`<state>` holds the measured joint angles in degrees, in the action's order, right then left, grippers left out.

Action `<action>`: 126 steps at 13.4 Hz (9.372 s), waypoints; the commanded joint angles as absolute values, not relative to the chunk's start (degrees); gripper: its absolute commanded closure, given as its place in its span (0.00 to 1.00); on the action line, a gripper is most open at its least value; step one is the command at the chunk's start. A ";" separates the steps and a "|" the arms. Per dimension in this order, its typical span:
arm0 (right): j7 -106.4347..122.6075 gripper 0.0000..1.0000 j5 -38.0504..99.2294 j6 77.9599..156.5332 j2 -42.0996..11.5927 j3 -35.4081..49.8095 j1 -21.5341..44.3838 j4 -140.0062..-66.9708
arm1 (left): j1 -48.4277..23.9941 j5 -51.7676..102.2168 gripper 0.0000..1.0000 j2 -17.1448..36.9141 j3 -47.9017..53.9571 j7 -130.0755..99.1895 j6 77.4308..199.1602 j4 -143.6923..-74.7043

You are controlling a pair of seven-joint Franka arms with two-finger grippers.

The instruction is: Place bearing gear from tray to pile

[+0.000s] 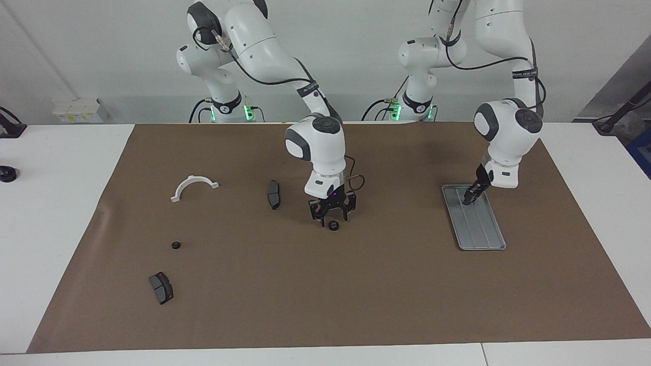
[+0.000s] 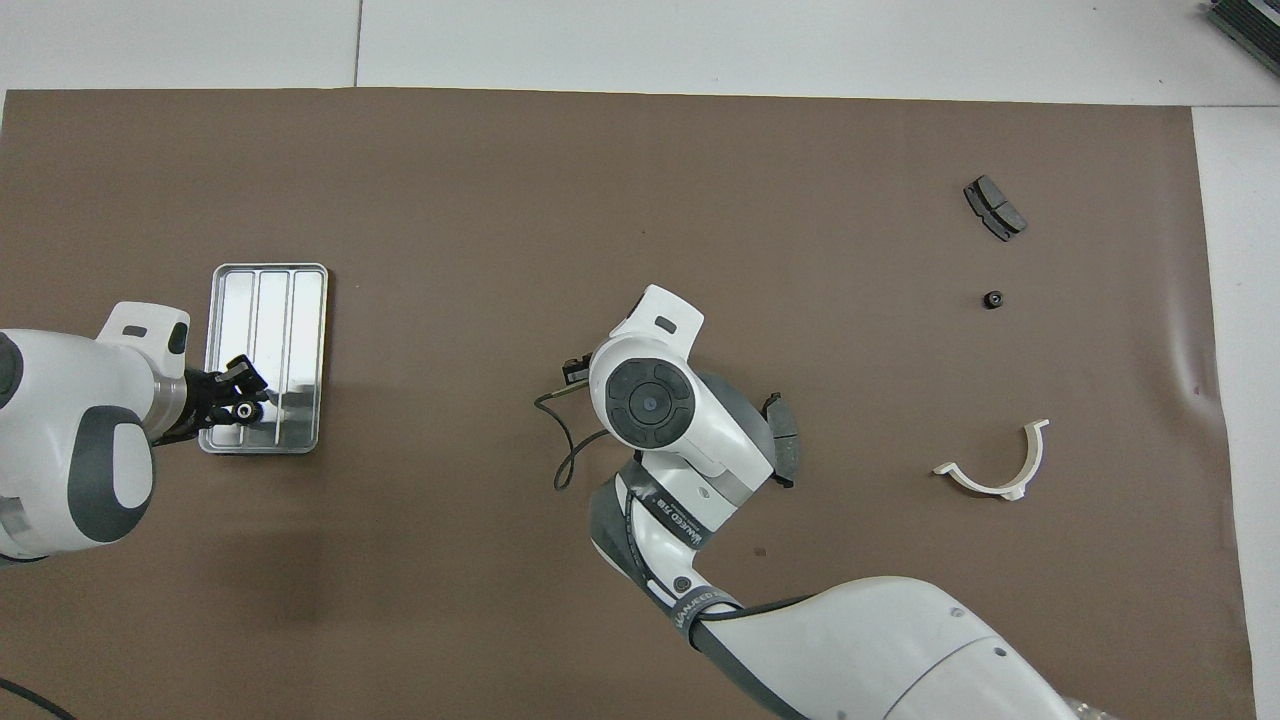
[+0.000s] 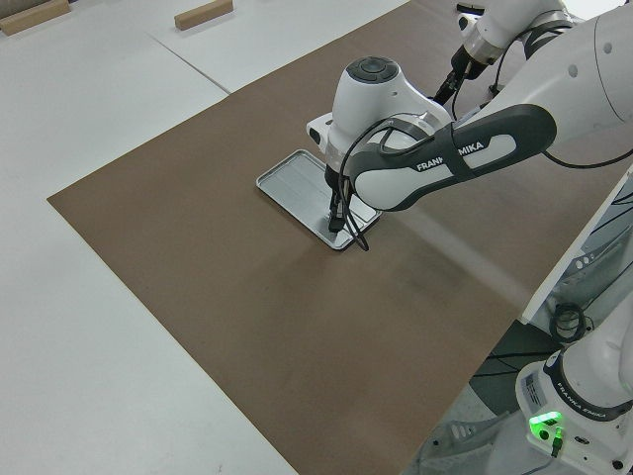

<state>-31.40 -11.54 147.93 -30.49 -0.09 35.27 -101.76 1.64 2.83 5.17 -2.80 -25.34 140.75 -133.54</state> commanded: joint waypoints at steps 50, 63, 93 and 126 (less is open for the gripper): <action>-24.05 0.22 -10.63 145.63 -32.70 3.34 14.47 -95.80 | -31.76 0.88 0.00 14.26 -4.13 -67.14 136.17 -106.26; -33.05 0.33 -12.83 146.16 -31.73 3.16 31.46 -99.40 | -9.67 1.76 0.00 5.81 -4.22 2.72 114.81 -107.77; -23.55 0.98 -12.04 128.59 -30.85 2.81 7.92 -99.14 | -6.87 -0.44 0.00 -3.60 -3.09 7.56 94.31 -98.00; -15.49 0.00 1.49 101.78 -0.35 3.25 5.01 -98.17 | -7.82 0.00 0.00 -4.13 -3.96 2.20 92.12 -97.47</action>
<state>-19.73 0.23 102.31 -1.23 3.28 5.38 -97.32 -7.13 0.39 -3.32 -3.44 2.41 93.64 -97.78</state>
